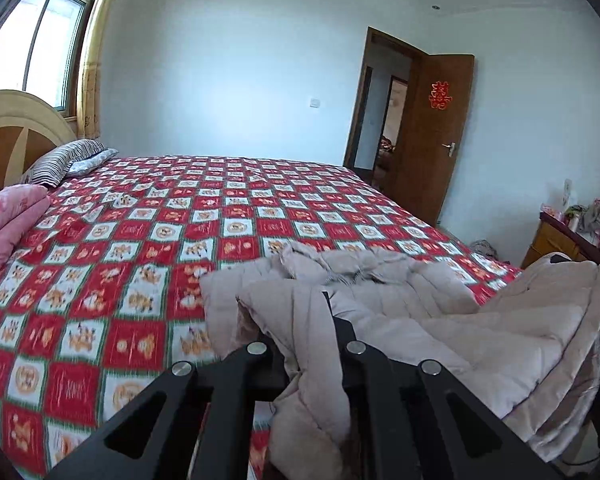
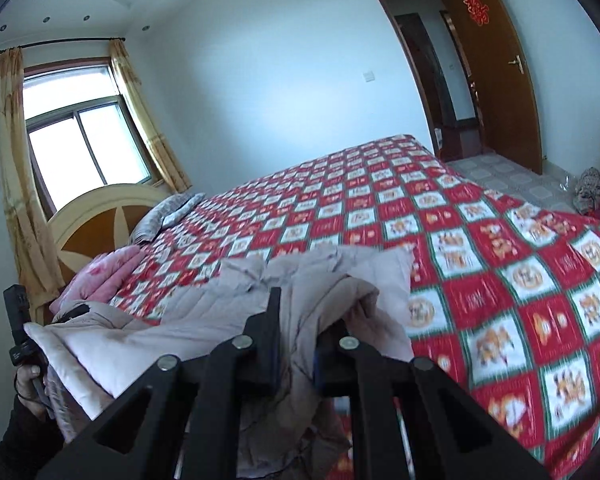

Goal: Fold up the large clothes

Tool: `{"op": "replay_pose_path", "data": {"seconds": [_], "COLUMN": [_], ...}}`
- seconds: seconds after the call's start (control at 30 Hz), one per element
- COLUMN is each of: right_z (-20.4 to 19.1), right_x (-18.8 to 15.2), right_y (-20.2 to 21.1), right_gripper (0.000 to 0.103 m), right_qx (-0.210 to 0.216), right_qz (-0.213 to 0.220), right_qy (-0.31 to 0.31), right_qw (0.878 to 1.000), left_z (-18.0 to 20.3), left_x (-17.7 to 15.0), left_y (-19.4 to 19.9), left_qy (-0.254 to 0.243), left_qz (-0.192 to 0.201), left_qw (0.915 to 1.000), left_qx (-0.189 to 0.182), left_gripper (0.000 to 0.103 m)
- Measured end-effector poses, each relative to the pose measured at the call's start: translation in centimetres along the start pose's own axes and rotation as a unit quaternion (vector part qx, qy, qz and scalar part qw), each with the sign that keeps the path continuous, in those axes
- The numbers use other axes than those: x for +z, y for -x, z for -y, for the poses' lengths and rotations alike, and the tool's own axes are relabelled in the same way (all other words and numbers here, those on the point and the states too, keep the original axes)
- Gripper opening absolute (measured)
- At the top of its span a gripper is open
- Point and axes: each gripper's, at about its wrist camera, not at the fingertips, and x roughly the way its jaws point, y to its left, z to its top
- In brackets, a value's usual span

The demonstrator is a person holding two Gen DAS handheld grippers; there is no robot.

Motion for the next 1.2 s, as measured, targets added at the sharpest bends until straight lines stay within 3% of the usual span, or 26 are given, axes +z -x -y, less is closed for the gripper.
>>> {"op": "replay_pose_path", "data": {"seconds": [0.1,0.27,0.4,0.6,0.7,0.87,1.03,1.1,1.2], "right_z": [0.0,1.3,3.1,4.4,5.2,5.9,6.1,6.1,6.5], "right_x": [2.3,5.3,6.7,7.5,7.7,7.7,7.3,6.9,6.6], "right_y": [-3.3,-8.4,-12.2,-18.0,-20.5,-24.0,-27.3,-28.4,-29.9], "right_gripper": [0.013,0.013,0.013,0.013,0.014,0.016,0.016,0.016,0.024], "right_qx": [-0.014,-0.041,-0.06,-0.099,-0.108,-0.118,-0.142,-0.152,-0.156], "right_qz": [0.013,0.023,0.02,0.015,0.006,-0.008,-0.02,-0.022,-0.027], "right_qy": [0.0,-0.022,-0.043,-0.056,-0.066,-0.064,-0.049,-0.042,-0.041], "right_qw": [1.0,0.999,0.997,0.993,0.992,0.991,0.988,0.987,0.987], "left_z": [-0.3,-2.4,-4.0,-4.9,-6.2,-7.2,-7.0,-6.9,-7.3], "left_x": [2.4,5.2,6.4,7.9,8.2,8.2,7.8,7.3,6.0], "left_y": [-3.5,-9.0,-11.4,-15.3,-16.9,-18.4,-20.2,-21.7,-24.8], "left_qy": [-0.004,0.031,0.077,0.104,0.136,0.174,0.18,0.171,0.171], "left_qz": [0.001,-0.015,-0.02,-0.024,-0.026,-0.017,-0.003,-0.01,-0.037], "left_qw": [1.0,0.999,0.9966,0.9935,0.9902,0.9846,0.9833,0.9842,0.9805], "left_qx": [0.007,0.028,0.023,0.04,0.019,0.004,0.023,0.048,0.089], "left_gripper": [0.009,0.013,0.016,0.021,0.029,0.068,0.078,0.078,0.079]}}
